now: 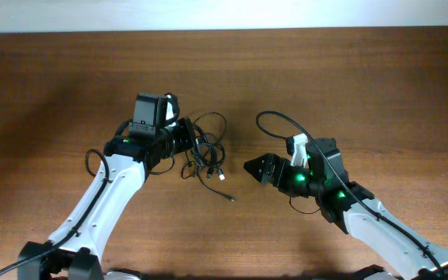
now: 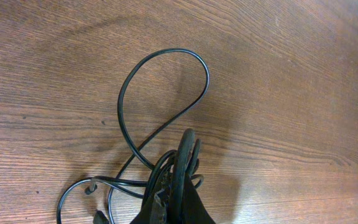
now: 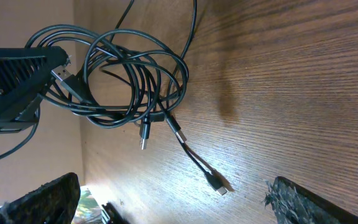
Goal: Untangle cables
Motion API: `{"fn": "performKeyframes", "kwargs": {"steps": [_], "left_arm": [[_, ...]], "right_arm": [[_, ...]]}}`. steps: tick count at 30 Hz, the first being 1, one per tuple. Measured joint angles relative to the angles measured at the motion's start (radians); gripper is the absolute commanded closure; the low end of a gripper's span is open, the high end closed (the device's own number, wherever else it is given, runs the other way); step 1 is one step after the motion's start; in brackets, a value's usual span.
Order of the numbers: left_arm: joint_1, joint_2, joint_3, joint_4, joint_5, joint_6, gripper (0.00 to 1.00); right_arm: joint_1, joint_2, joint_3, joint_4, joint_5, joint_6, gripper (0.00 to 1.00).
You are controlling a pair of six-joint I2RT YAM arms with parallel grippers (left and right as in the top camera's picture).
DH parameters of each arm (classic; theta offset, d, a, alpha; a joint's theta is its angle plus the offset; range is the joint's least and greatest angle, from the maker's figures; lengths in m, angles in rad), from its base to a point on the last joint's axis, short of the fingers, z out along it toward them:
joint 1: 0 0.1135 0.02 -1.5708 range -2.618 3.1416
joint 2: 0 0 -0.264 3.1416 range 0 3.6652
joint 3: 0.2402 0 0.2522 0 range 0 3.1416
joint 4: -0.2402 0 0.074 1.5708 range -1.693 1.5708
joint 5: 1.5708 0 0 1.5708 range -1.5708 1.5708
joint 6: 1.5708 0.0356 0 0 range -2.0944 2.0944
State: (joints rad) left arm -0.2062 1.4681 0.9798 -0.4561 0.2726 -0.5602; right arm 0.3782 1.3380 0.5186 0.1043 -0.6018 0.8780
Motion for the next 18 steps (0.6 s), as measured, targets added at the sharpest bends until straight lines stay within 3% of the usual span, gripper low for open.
{"fn": "performKeyframes", "kwargs": {"steps": [12,14,18], "left_arm": [[0.0,0.0,0.0,0.02,0.056,0.005,1.0],[0.0,0.0,0.0,0.058,0.152,0.058,1.0],[0.0,0.0,0.001,0.169,0.512,0.256,1.0]], "right_arm": [[0.0,0.0,0.0,0.0,0.087,0.001,0.02],[0.0,0.0,0.0,0.032,0.098,0.0,0.02],[0.0,0.0,-0.005,0.126,0.064,-0.019,0.01]]}}
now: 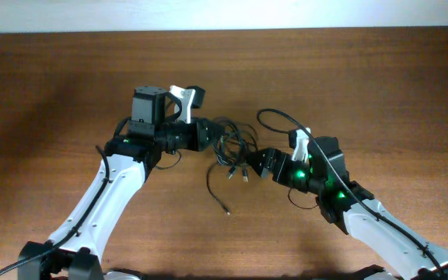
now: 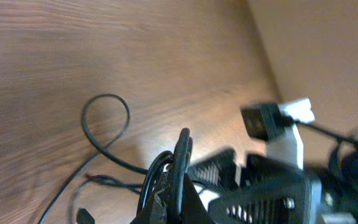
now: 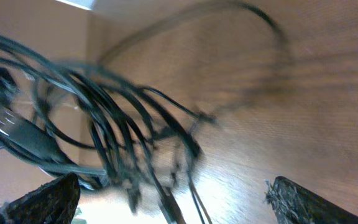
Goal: Untangle cables
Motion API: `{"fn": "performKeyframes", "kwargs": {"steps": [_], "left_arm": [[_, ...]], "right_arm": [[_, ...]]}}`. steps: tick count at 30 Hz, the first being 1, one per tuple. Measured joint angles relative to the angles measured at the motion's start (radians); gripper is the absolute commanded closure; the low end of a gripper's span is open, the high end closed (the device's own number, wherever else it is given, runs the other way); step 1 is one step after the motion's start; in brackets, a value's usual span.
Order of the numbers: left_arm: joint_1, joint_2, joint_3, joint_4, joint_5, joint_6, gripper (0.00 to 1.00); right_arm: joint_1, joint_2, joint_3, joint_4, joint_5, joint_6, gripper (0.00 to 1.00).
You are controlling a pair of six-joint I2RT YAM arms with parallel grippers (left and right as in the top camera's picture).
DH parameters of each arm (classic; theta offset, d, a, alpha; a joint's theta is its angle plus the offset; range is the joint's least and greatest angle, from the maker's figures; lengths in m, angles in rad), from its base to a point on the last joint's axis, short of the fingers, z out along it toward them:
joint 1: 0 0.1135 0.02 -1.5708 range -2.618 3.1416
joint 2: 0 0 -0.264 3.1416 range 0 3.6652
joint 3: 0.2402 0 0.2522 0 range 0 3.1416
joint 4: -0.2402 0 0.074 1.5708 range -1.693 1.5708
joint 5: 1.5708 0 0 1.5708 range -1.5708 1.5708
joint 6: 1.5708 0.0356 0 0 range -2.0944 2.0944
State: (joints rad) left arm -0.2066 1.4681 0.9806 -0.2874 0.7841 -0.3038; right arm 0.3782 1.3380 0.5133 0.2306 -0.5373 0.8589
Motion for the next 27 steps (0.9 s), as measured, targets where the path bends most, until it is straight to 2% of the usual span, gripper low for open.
{"fn": "performKeyframes", "kwargs": {"steps": [1,3,4,6,10,13,15,17,18,19,21,24,27], "left_arm": [[-0.001,0.0,0.0,0.001,0.032,0.018,1.0],[-0.001,0.0,0.0,0.0,0.074,0.04,1.0],[-0.001,0.0,0.0,0.0,0.085,0.047,1.0],[0.0,0.0,0.0,0.0,0.096,0.052,1.0],[-0.001,0.0,0.0,0.0,0.1,0.054,1.0],[-0.001,0.0,0.0,0.0,0.104,0.054,1.0],[0.003,0.0,0.0,0.0,0.122,0.055,1.0],[0.022,0.0,0.0,-0.016,0.135,0.055,1.0],[0.041,0.0,0.0,-0.027,0.137,0.055,1.0],[0.06,0.0,0.0,-0.039,0.137,0.055,1.0],[0.068,0.0,0.0,-0.048,0.137,0.053,1.0],[0.068,0.0,0.0,-0.048,0.153,0.023,1.0],[0.068,0.0,0.0,-0.047,0.199,0.005,1.0]], "right_arm": [[0.0,0.0,-0.002,0.063,-0.016,-0.023,0.01],[0.0,-0.001,0.029,0.093,-0.059,-0.055,0.17],[0.0,-0.001,0.048,0.093,-0.081,-0.063,0.18],[-0.003,-0.001,0.082,0.089,-0.108,-0.077,0.18],[-0.003,-0.001,0.093,-0.068,-0.098,-0.1,0.18],[-0.003,-0.002,0.095,-0.166,-0.09,-0.229,0.05],[-0.003,-0.002,0.095,-0.19,-0.088,-0.392,0.04],[-0.003,-0.002,0.093,-0.138,-0.09,-0.431,0.08],[-0.003,-0.002,0.092,-0.097,-0.098,-0.448,0.19],[-0.003,-0.002,0.093,-0.061,-0.113,-0.458,0.25],[-0.003,-0.002,0.093,-0.034,-0.128,-0.47,0.26],[-0.003,-0.002,0.093,-0.035,-0.135,-0.476,0.21],[-0.003,-0.002,0.093,-0.035,-0.134,-0.477,0.28]]}}
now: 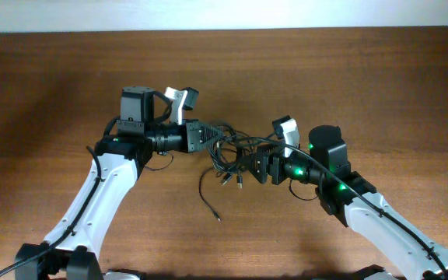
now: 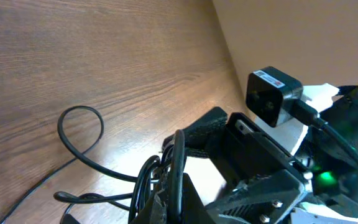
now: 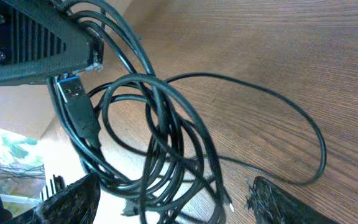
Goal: Untangle cables
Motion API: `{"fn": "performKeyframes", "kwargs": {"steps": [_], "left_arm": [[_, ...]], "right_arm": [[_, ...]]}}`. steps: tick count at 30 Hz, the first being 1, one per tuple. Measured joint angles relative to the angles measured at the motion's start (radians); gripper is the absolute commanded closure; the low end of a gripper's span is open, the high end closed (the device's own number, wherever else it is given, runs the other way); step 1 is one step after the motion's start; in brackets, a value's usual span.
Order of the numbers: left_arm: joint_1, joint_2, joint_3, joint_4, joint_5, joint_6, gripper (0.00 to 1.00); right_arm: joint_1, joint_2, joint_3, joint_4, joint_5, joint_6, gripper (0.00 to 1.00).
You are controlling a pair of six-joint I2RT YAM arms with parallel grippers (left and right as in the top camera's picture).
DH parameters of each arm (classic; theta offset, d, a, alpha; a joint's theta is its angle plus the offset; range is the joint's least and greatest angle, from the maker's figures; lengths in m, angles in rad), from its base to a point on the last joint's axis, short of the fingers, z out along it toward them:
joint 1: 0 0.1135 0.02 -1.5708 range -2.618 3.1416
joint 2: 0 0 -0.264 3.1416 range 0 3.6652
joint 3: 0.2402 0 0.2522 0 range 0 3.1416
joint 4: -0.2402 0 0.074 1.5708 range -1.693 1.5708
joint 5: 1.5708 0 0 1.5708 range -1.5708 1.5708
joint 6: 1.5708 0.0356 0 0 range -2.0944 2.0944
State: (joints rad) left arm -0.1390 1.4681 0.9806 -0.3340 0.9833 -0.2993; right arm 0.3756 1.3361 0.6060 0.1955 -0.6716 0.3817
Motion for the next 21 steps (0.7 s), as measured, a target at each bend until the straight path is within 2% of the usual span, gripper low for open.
{"fn": "performKeyframes", "kwargs": {"steps": [4,5,7,8,9,13,15,17,19,21], "left_arm": [[0.0,0.0,0.0,0.047,0.016,-0.089,1.0],[0.0,0.0,0.0,0.047,0.016,-0.096,1.0],[0.0,0.0,0.0,0.047,0.016,-0.11,1.0],[0.0,0.0,0.0,0.047,0.016,-0.111,1.0],[0.0,0.0,0.0,0.047,0.015,-0.114,1.0],[0.0,0.0,0.0,0.044,-0.039,-0.119,1.0],[0.0,0.0,0.0,0.031,-0.103,-0.124,1.0],[0.0,0.0,0.001,0.008,-0.185,-0.129,1.0],[0.0,0.0,0.008,-0.07,-0.287,-0.132,1.0],[-0.004,0.0,0.011,-0.196,-0.468,-0.137,1.0]], "right_arm": [[0.056,0.0,0.0,-0.002,0.022,0.0,0.49],[0.067,0.0,0.0,-0.001,0.033,-0.003,0.6],[0.074,0.0,0.0,-0.006,0.047,-0.004,0.75],[0.074,0.0,0.0,-0.011,0.053,-0.001,0.88],[0.074,0.0,0.0,-0.01,0.051,-0.006,0.94],[0.074,0.0,0.0,0.0,-0.042,0.013,0.96],[0.074,0.0,-0.002,0.09,-0.17,0.025,0.96],[0.074,0.002,-0.003,0.227,-0.322,0.067,0.96],[0.071,0.004,-0.005,0.337,-0.367,0.105,0.96],[0.025,0.004,-0.003,0.37,-0.368,0.148,0.96]]}}
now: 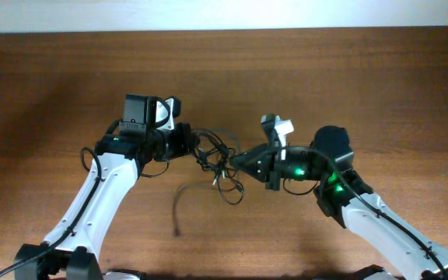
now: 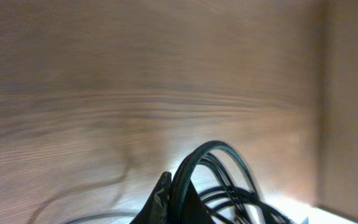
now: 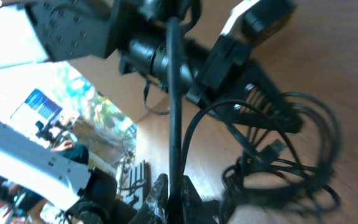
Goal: Untangle cables
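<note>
A bundle of black cables (image 1: pixel 212 155) hangs between my two grippers over the middle of the table. At the bundle's left side my left gripper (image 1: pixel 187 145) is shut on several loops; those loops (image 2: pixel 219 155) arch out from its closed tips (image 2: pixel 178 196). My right gripper (image 1: pixel 236 162) is shut on one black strand (image 3: pixel 173 93) at the bundle's right side. The rest of the tangle (image 3: pixel 278 155) shows to the right of that strand. A loose tail (image 1: pixel 232 190) curls below the bundle, and another, blurred, (image 1: pixel 179 208) trails to the lower left.
The brown wooden table (image 1: pixel 364 78) stretches to a pale wall strip along the back edge. Both arms reach in from the front, the left arm (image 1: pixel 99 194) and the right arm (image 1: pixel 372 218). No other objects are in view.
My right gripper was open around the bundle and is now shut on one strand. My left gripper has shifted a little to the left with its loops. The hanging tail now lies further left.
The tangle lay on the table with my left gripper shut on it and my right gripper open, well apart to the right. Then the bundle was held up near the right gripper, then between its open fingers. Now both grippers hold it.
</note>
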Motion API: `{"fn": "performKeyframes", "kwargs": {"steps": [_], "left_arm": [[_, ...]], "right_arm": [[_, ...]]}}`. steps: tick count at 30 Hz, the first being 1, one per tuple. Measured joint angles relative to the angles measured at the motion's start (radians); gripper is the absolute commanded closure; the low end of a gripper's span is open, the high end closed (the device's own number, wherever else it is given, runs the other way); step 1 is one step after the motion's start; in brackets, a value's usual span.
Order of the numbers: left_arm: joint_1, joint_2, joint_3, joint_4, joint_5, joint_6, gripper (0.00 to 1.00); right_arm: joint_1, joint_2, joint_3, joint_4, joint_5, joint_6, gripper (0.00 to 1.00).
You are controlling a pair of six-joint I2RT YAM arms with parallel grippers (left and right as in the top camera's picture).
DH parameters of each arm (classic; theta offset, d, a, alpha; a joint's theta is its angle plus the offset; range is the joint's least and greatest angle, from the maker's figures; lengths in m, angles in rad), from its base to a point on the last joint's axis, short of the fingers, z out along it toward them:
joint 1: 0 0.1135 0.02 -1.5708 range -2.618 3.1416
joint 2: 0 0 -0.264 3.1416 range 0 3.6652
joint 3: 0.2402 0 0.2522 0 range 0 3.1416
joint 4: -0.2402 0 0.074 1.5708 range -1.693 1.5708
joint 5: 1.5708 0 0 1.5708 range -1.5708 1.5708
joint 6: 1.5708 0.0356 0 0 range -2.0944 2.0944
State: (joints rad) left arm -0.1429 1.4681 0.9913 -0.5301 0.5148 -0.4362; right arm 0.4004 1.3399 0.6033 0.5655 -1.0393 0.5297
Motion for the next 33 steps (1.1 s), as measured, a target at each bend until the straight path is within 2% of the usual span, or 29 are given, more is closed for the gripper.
{"fn": "performKeyframes", "kwargs": {"steps": [2,3,8,9,10,11,13,15,17,18,19,20,23,25,28,29,30,33], "left_arm": [[-0.005,0.0,0.002,-0.049,-0.113,-0.04,1.0],[-0.019,0.0,0.002,-0.053,-0.158,-0.103,1.0],[-0.045,0.0,0.004,-0.081,-0.288,-0.376,1.0],[-0.051,0.0,0.005,-0.099,-0.303,-0.426,1.0],[-0.053,0.0,0.005,-0.108,-0.328,-0.47,1.0],[-0.036,0.0,0.005,-0.113,-0.429,-0.5,1.0],[0.005,0.0,0.005,-0.114,-0.542,-0.515,1.0],[0.005,0.0,0.005,-0.114,-0.549,-0.516,1.0],[0.005,0.0,-0.001,-0.059,-0.473,-0.423,1.0],[0.006,0.0,-0.002,0.02,-0.371,-0.304,1.0],[0.003,0.0,-0.001,0.093,-0.205,-0.119,1.0],[0.002,0.0,-0.002,0.124,-0.088,-0.01,1.0],[0.001,0.0,-0.002,0.154,0.18,0.225,1.0],[0.001,0.0,-0.002,0.192,0.299,0.286,1.0],[-0.011,0.0,-0.002,0.207,0.345,0.31,1.0],[-0.023,0.0,-0.002,0.222,0.347,0.313,1.0],[-0.04,0.0,-0.002,0.246,0.347,0.314,1.0],[-0.079,0.0,-0.002,0.262,0.314,0.316,1.0]], "right_arm": [[-0.063,0.001,0.0,-0.006,0.024,0.044,0.96],[-0.089,0.006,0.0,-0.012,0.029,0.061,0.96],[-0.15,0.011,0.006,-0.383,0.192,0.129,0.94],[-0.15,0.011,0.008,-0.432,0.218,0.133,0.85],[-0.15,0.011,0.008,-0.458,0.244,0.136,0.68],[-0.172,0.009,0.008,-0.488,0.299,0.139,0.55],[-0.2,0.007,0.008,-0.487,0.351,0.143,0.45],[-0.2,0.007,0.008,-0.489,0.366,0.143,0.36],[-0.2,0.007,0.008,-0.489,0.37,0.145,0.34],[-0.2,0.006,0.008,-0.489,0.37,0.144,0.34],[-0.2,0.005,0.008,-0.488,0.365,0.143,0.33],[-0.2,0.005,0.008,-0.486,0.347,0.146,0.3],[-0.2,0.005,0.008,-0.483,0.33,0.148,0.3],[-0.171,0.004,0.006,-0.431,0.309,0.148,0.3],[-0.084,0.002,0.003,-0.322,0.287,0.213,0.28],[-0.064,0.001,0.003,-0.282,0.291,0.273,0.28],[-0.055,0.001,0.003,-0.273,0.319,0.393,0.29],[-0.055,0.001,0.003,-0.274,0.395,0.627,0.41]]}}
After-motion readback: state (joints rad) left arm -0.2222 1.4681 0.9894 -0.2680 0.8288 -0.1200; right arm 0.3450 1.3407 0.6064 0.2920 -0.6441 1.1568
